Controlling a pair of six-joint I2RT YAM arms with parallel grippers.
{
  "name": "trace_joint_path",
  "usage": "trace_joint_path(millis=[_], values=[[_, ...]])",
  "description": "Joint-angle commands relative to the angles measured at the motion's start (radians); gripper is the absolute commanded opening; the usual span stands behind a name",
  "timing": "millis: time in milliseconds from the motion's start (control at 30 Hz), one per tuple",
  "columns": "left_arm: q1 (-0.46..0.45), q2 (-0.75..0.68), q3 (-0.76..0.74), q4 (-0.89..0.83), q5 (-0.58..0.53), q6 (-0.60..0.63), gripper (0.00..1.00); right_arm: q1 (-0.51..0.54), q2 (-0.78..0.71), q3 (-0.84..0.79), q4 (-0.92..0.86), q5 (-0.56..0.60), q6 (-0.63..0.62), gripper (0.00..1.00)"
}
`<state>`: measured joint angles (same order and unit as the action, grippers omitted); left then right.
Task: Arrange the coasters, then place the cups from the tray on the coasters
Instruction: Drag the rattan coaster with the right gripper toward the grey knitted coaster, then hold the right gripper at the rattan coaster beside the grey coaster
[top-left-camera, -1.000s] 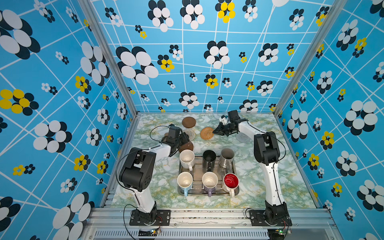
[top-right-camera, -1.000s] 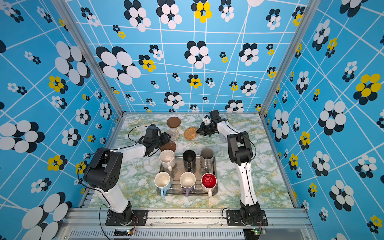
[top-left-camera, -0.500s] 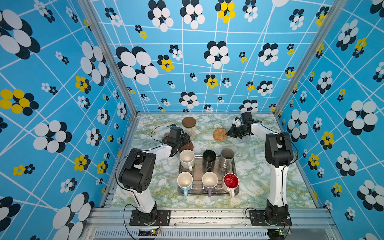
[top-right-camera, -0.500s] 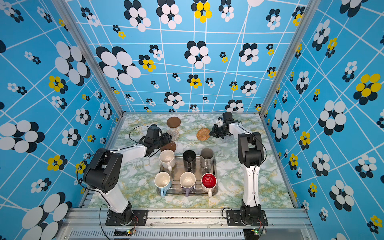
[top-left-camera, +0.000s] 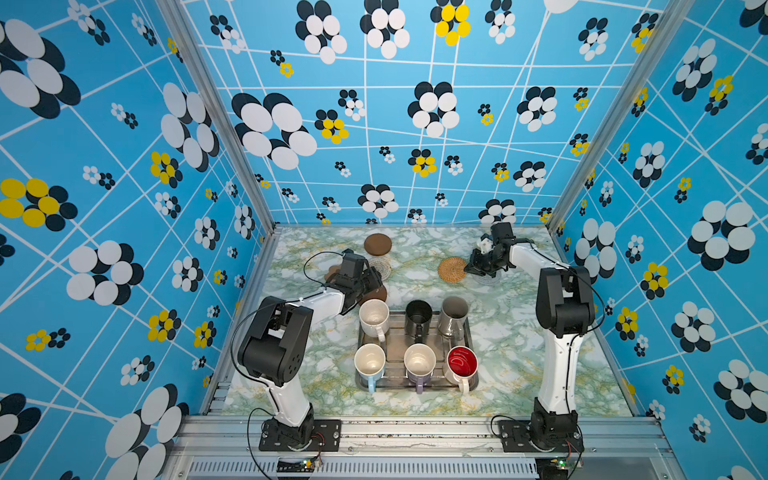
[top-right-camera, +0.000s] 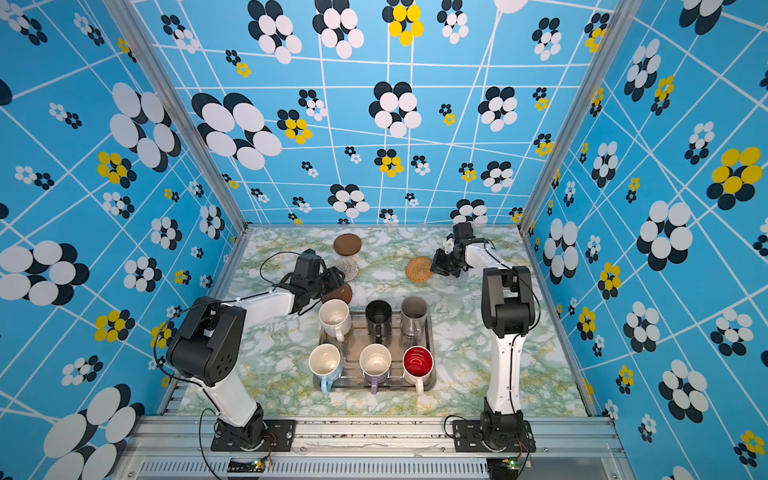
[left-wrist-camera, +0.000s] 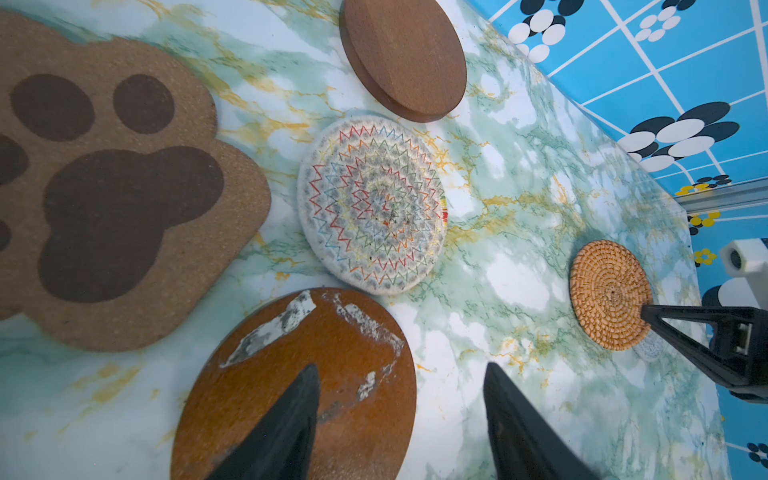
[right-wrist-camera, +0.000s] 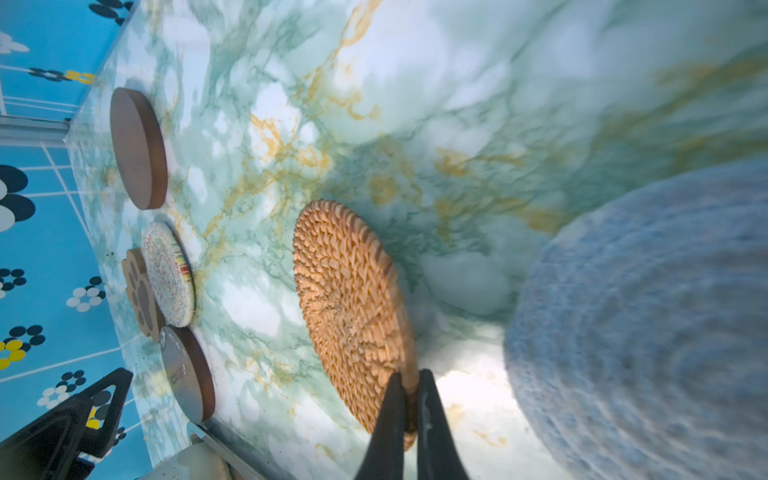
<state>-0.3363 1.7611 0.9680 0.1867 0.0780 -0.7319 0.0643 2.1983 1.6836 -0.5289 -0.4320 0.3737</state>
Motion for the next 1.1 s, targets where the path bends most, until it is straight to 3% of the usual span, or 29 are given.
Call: trace_joint_path(millis=[0,300,767,1067], values=[[-0.006,-0.029,0.023,-0.021,-0.017,0.026,0.64,-0.017,-0.015,-0.013,-0.057,0.069,-0.018,0.00],[-0.009,-0.026,0.030,-0.025,-0.017,0.028,0.64,-0.023,-0.007,0.016,-0.089,0.072,-0.032,0.00],[-0.013,-0.026,0.034,-0.029,-0.018,0.031,0.64,-0.022,0.006,0.028,-0.100,0.054,-0.036,0.25],[-0.014,-0.030,0.036,-0.032,-0.015,0.033,0.64,-0.021,-0.011,0.033,-0.105,0.054,-0.044,0.27]])
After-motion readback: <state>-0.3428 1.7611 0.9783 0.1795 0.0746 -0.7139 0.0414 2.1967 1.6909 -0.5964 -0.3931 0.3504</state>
